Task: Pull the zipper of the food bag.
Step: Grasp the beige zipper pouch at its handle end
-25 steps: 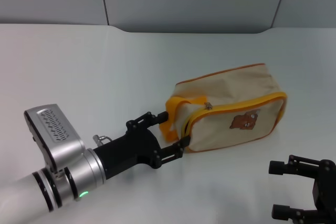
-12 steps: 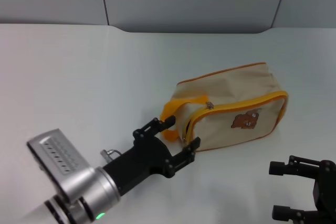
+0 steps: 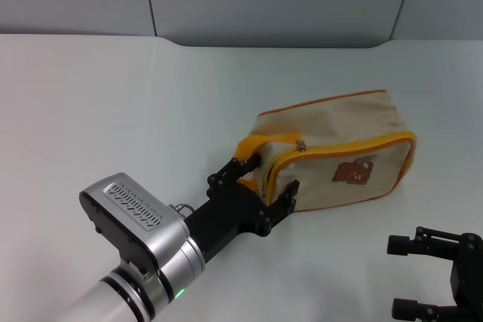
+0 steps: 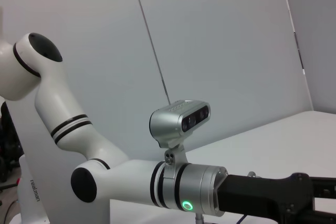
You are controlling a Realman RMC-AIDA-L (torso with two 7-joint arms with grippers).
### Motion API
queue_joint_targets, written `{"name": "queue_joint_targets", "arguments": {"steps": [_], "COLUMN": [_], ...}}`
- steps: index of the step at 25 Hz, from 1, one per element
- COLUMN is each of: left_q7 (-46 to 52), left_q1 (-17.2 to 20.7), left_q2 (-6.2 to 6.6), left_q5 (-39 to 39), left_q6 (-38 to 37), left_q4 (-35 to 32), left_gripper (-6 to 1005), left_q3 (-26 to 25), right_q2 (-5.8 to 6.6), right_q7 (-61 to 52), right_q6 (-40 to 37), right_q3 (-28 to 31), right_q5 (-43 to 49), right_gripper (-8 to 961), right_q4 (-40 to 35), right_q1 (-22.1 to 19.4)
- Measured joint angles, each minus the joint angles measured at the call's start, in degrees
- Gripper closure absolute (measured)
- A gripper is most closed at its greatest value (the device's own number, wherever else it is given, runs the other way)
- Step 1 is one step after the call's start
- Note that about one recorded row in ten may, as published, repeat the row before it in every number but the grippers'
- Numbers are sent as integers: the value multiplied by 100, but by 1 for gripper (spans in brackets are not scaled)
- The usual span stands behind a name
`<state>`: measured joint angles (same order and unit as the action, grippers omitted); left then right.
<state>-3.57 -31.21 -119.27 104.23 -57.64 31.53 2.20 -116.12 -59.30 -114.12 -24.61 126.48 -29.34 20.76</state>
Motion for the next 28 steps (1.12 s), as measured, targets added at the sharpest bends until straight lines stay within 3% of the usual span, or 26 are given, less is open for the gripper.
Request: {"name": "queue_joint_targets", "arguments": {"steps": [9, 15, 22, 28], "left_q7": [57, 135, 135, 266], "left_q1": [7, -25, -22, 141], "left_q2": [0, 0, 0, 0], "left_q5": [577, 741, 857, 1333], "left_q6": [57, 174, 103, -575], "left_q4": [-19, -42, -98, -335], "left_gripper": [271, 445, 748, 796], "left_q3": [-246, -312, -332, -342], "right_q2": [-8, -8, -13, -23], "right_q7": [0, 0, -13, -14], "right_q6": [31, 31, 28, 12], "right_q3": [0, 0, 0, 0], "right_q5": [0, 0, 0, -1], "right_gripper": [125, 125, 125, 125], "right_q4": [-1, -1, -2, 2], "right_q1": [-6, 12, 37, 24]}}
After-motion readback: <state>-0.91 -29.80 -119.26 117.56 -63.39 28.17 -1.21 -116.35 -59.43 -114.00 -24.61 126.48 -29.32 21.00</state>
